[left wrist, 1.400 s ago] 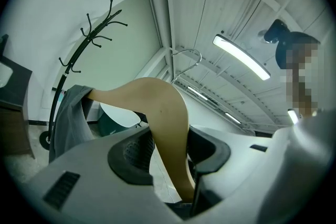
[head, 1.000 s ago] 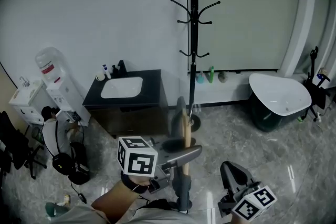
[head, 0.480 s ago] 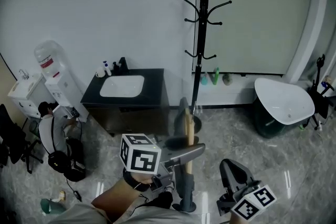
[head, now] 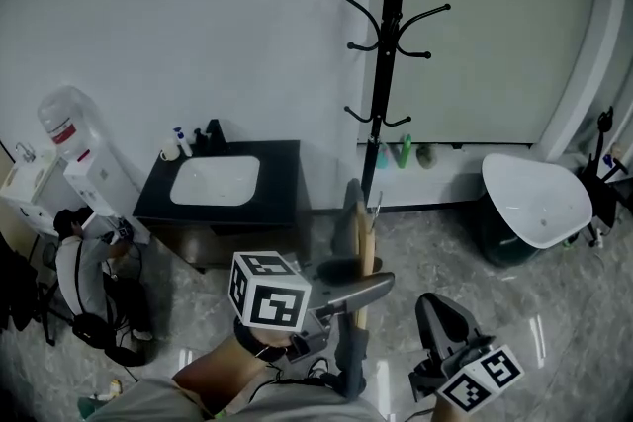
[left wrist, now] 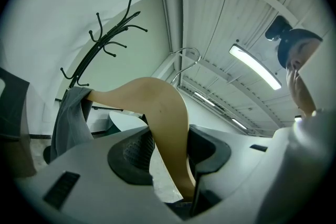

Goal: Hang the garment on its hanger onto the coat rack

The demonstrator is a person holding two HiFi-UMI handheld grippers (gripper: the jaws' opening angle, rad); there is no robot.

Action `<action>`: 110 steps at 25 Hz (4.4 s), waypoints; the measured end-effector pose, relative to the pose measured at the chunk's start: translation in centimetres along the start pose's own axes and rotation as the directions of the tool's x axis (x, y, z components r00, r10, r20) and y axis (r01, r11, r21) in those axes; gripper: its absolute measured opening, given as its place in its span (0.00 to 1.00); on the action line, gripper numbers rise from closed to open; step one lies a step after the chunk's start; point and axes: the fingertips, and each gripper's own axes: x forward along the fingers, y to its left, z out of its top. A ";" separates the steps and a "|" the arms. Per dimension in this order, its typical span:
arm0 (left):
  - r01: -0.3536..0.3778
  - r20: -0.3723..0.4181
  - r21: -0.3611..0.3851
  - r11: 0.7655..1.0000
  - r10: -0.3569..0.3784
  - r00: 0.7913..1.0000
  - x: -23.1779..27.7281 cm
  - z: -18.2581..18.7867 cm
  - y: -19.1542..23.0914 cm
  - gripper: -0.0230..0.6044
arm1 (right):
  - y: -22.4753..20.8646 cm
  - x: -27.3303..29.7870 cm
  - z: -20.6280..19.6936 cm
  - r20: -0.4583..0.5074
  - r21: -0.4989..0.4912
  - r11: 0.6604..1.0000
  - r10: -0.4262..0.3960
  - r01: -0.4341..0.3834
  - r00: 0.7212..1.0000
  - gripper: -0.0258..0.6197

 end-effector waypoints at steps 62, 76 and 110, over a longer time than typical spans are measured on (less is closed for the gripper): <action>-0.121 0.026 -0.074 0.990 0.124 0.992 16.7 31.2 47.3 0.31 | -31.0 39.2 12.3 -0.022 0.008 0.999 0.035 -0.034 0.999 0.07; -0.153 -0.021 -0.083 0.985 0.152 0.988 17.6 29.3 49.8 0.32 | -31.6 40.3 11.4 -0.045 0.016 0.999 0.033 -0.033 0.998 0.07; -0.336 0.100 0.158 0.928 0.324 0.941 15.3 25.3 37.9 0.05 | -28.8 37.2 11.7 -0.075 -0.071 0.990 0.114 -0.119 0.991 0.06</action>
